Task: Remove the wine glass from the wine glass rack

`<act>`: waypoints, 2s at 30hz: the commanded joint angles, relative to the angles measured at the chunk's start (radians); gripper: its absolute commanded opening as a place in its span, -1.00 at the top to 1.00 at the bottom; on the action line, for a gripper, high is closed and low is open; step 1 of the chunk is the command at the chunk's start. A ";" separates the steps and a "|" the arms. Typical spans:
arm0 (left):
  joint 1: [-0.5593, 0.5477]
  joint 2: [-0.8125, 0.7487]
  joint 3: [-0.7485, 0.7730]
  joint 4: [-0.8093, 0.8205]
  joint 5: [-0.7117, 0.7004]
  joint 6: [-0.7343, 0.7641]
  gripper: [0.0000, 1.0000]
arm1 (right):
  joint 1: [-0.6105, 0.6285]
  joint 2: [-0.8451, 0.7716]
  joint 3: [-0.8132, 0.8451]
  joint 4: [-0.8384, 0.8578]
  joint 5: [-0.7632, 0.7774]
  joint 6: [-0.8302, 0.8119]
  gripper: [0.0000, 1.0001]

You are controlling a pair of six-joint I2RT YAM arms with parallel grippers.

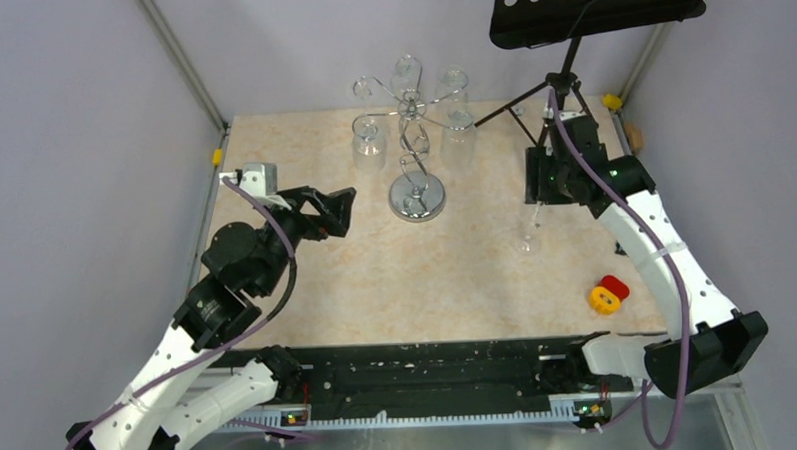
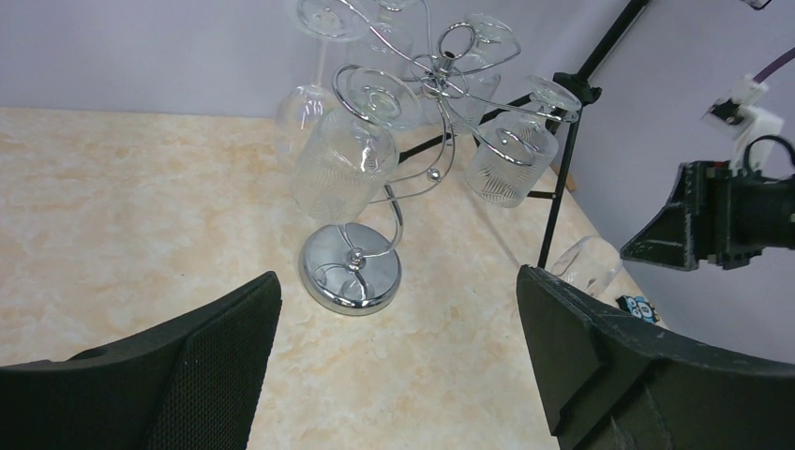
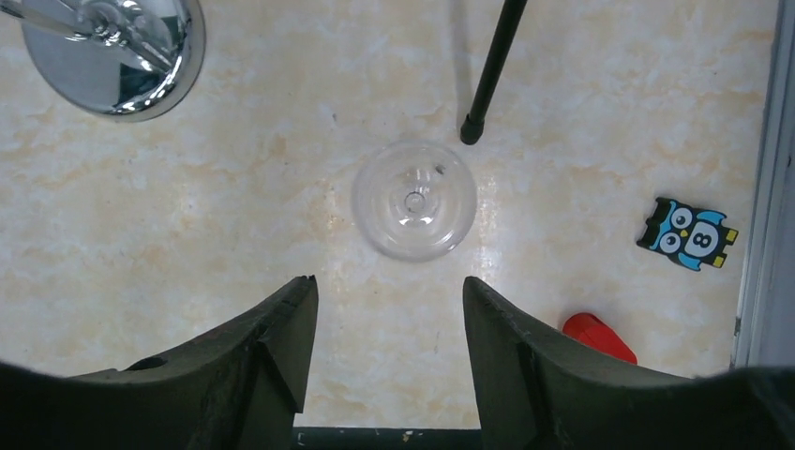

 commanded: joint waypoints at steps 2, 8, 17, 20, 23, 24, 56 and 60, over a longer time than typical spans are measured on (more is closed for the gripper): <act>-0.002 -0.034 0.010 0.021 -0.006 -0.051 -0.97 | -0.045 -0.035 -0.116 0.096 -0.021 -0.025 -0.25; -0.001 -0.039 0.028 0.014 -0.034 -0.035 -0.97 | -0.056 -0.024 -0.142 0.142 -0.083 -0.023 -0.23; -0.001 -0.015 0.054 0.005 -0.042 -0.003 -0.97 | -0.080 0.022 -0.146 0.163 -0.134 -0.005 -0.06; -0.002 -0.004 0.049 0.006 -0.031 0.011 -0.97 | -0.081 0.049 -0.149 0.163 -0.163 0.004 0.03; -0.001 0.011 0.052 0.007 0.000 0.039 -0.97 | -0.081 0.050 -0.160 0.168 -0.160 0.019 0.15; -0.001 0.018 0.056 0.005 0.008 0.052 -0.97 | -0.081 0.047 -0.164 0.168 -0.154 0.024 0.20; 0.418 0.279 0.190 0.052 0.404 -0.383 -0.93 | -0.081 -0.209 -0.147 0.253 -0.186 0.162 -0.16; 0.486 0.305 0.157 0.141 0.511 -0.492 -0.83 | -0.080 -0.261 -0.217 0.366 -0.356 0.277 -0.05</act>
